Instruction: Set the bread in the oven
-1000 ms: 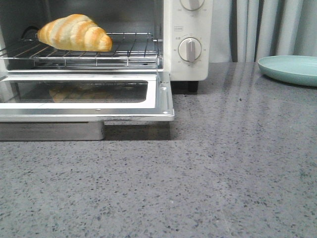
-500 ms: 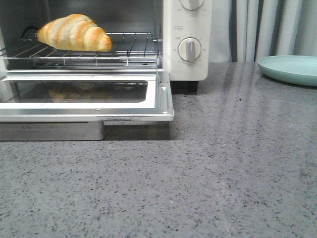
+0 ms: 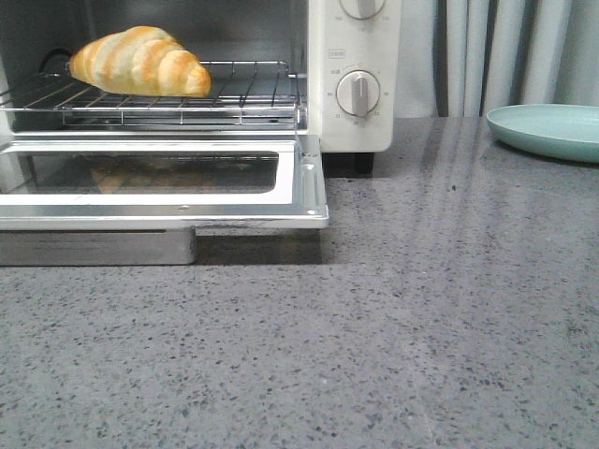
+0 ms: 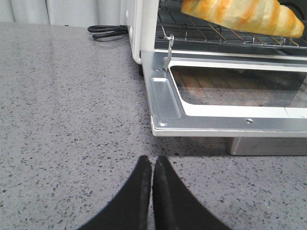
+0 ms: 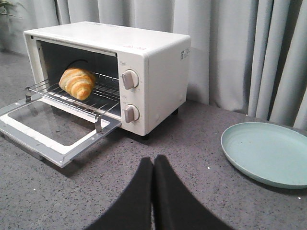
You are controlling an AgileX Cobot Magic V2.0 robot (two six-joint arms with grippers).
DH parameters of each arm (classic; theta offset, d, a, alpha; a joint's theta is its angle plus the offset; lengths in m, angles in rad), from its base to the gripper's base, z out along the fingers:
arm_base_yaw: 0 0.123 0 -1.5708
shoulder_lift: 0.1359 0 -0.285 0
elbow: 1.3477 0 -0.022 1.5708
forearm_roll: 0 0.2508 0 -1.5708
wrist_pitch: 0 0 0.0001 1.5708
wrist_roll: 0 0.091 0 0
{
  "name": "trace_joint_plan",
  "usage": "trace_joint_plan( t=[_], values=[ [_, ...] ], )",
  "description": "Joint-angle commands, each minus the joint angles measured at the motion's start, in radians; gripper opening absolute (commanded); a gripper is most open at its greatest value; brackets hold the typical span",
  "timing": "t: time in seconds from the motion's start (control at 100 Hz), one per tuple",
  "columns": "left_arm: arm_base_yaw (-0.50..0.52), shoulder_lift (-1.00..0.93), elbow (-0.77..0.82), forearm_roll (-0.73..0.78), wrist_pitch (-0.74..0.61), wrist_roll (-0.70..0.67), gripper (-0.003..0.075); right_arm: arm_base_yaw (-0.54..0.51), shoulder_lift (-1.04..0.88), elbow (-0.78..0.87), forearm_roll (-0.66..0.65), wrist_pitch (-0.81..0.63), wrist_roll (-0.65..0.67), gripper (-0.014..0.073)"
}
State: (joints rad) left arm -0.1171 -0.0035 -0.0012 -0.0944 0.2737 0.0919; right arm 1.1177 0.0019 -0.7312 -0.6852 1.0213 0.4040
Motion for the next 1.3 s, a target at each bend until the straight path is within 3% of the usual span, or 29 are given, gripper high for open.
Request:
trace_joint_plan(
  t=[0.0, 0.92, 1.05, 1.179, 1.289],
  values=[
    [0.004, -0.030, 0.024, -0.012, -0.071, -0.010, -0.0021, -0.002, 0.028, -0.016, -0.043, -0.075, -0.003, -0.0069],
    [0.004, -0.030, 0.024, -0.012, -0.071, -0.010, -0.0021, -0.002, 0.028, 0.049, -0.092, -0.034, -0.003, -0.0069],
    [0.004, -0.030, 0.024, -0.012, -0.071, -0.010, -0.0021, -0.002, 0.028, 0.127, -0.105, -0.195, -0.003, -0.0069],
    [0.004, -0.030, 0.024, -0.012, -0.071, -0.010, -0.0021, -0.002, 0.032, 0.205, -0.206, -0.382, -0.003, -0.0069],
    [0.004, -0.030, 0.024, -0.012, -0.071, -0.010, -0.0021, -0.015, 0.039, 0.238, -0.218, -0.413, -0.003, -0.0069]
  ],
)
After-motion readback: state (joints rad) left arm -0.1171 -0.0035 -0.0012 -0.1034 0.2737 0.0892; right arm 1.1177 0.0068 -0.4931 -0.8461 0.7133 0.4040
